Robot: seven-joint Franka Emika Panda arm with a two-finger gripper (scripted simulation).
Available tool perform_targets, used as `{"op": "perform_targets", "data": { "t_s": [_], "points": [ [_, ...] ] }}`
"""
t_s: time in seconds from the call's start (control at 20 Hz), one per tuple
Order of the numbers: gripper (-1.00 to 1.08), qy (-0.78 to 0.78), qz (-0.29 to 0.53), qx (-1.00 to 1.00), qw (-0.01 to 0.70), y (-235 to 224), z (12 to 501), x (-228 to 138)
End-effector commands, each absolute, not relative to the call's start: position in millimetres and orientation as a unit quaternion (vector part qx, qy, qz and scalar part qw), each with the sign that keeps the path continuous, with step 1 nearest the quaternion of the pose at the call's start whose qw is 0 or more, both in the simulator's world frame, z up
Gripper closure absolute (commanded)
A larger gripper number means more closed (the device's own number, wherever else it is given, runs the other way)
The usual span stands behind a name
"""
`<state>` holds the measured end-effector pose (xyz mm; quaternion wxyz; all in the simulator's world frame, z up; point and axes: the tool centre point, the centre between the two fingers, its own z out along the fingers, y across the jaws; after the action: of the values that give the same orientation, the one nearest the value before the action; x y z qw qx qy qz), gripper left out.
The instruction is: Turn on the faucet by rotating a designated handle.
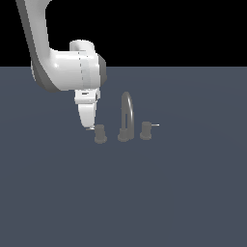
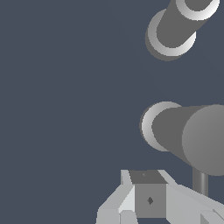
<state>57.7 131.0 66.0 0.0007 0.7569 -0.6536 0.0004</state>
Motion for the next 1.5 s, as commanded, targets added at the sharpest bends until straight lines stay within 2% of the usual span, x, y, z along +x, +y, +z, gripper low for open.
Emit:
{"op": "perform_targets", "data": {
  "t_s": [0.0, 0.6, 1.1, 1.2, 1.45],
  "points": [
    [1.08, -0.659, 0.001, 0.752, 0.001, 129, 62, 62],
    [1.08, -0.659, 0.000, 0.752, 0.000, 130, 63, 62],
    [1.08, -0.659, 0.000, 0.752, 0.000, 142, 63, 30],
    [1.08, -0.661, 0.003, 0.750, -0.003, 138, 63, 38],
    [1.08, -0.660, 0.002, 0.751, -0.002, 135, 63, 22]
  ]
}}
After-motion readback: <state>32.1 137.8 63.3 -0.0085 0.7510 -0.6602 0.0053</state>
